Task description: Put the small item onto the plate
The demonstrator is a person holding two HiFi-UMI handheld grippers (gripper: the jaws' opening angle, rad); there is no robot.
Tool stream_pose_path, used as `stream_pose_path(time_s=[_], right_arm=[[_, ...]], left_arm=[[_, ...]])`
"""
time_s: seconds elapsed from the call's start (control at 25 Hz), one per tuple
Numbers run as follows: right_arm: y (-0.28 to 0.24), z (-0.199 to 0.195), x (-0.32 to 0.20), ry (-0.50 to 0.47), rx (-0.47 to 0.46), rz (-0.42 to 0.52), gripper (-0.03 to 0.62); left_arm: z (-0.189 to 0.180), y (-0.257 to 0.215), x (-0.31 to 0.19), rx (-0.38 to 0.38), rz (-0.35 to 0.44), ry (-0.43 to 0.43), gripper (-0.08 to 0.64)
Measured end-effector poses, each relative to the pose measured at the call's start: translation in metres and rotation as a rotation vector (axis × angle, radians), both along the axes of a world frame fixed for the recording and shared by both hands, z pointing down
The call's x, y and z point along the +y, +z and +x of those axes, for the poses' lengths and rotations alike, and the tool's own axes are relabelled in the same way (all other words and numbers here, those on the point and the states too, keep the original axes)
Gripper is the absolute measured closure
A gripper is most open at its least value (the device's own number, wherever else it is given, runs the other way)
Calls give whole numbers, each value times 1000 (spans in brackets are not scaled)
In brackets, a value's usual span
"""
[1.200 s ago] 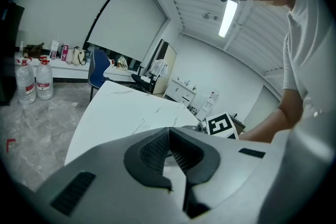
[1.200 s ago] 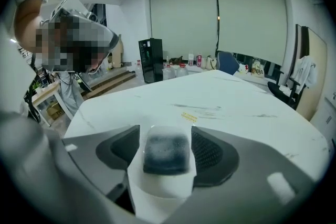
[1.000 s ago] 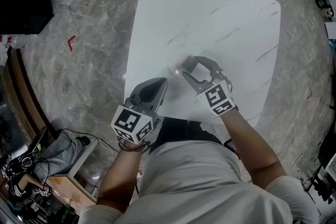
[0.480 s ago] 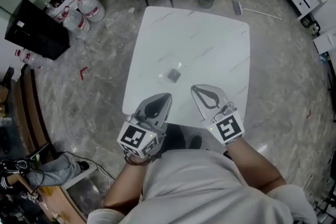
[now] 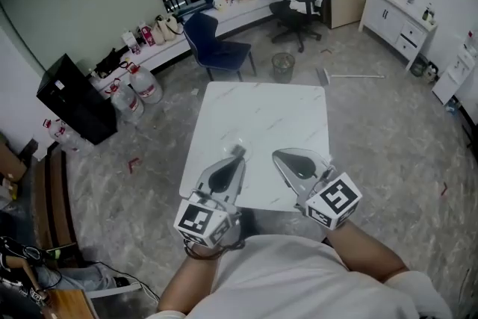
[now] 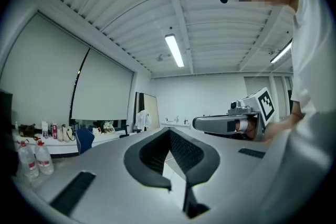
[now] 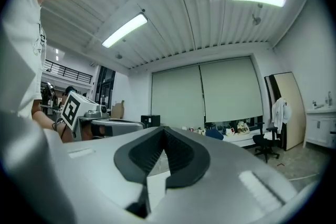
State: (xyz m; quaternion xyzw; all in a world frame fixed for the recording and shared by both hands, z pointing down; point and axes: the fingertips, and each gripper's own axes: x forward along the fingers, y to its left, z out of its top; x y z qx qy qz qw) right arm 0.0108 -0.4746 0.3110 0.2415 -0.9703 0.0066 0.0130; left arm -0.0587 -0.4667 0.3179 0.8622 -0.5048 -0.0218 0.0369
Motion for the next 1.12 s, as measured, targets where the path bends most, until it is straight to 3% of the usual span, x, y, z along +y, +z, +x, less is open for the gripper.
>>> stream_pose_path(time_s=[0.16,0.36,0.56,1.12], right_arm=[[-18,15,21,5,-3,29,591],[-28,24,36,-3,-9,51,591],[-35,30,40,9,6,108,591],[-34,38,35,19,25,151,591]], left_arm=[[15,-26,17,-22,42,-14,555],[29,-35,29,-15,37,-19,555],[34,-30,30,3,12,-20,555],[38,-20,30,-2,-2,-31,555]])
